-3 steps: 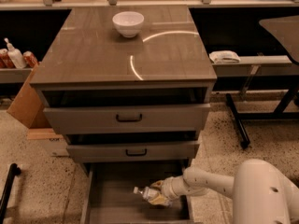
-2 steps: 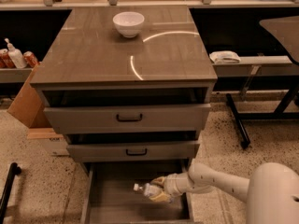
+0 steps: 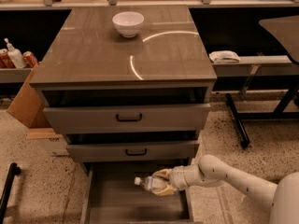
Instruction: Pick blue plastic bottle from bottom drawer and place on counter
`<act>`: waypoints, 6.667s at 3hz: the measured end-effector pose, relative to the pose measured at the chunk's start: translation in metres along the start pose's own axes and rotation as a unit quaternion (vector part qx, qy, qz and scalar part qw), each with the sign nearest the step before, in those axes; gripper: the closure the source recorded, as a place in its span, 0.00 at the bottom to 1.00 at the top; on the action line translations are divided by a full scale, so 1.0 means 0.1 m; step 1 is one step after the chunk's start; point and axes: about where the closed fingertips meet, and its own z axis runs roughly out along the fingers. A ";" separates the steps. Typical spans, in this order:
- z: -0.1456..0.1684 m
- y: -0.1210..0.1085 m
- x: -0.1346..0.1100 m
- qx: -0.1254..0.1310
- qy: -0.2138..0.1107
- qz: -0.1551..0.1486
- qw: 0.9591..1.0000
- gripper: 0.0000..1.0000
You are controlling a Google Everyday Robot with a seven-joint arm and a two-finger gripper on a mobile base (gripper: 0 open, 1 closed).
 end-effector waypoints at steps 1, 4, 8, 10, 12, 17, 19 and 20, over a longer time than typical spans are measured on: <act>0.00 0.00 0.00 0.000 0.000 0.000 1.000 1.00; -0.69 0.25 -0.71 0.019 -0.025 -0.104 0.994 1.00; -1.44 0.33 -1.45 0.028 -0.080 -0.189 0.978 1.00; -1.99 0.29 -2.32 0.016 -0.112 -0.256 0.960 1.00; -2.25 0.28 -2.80 0.010 -0.109 -0.294 0.949 1.00; -3.04 -0.14 -4.07 0.009 -0.089 -0.397 0.914 1.00; -3.44 -0.40 -4.61 0.017 -0.070 -0.427 0.901 1.00; -3.60 -0.69 -4.82 0.024 -0.041 -0.427 0.903 1.00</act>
Offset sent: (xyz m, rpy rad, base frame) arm -0.0148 -0.0057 0.0434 0.0227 -0.1048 0.0374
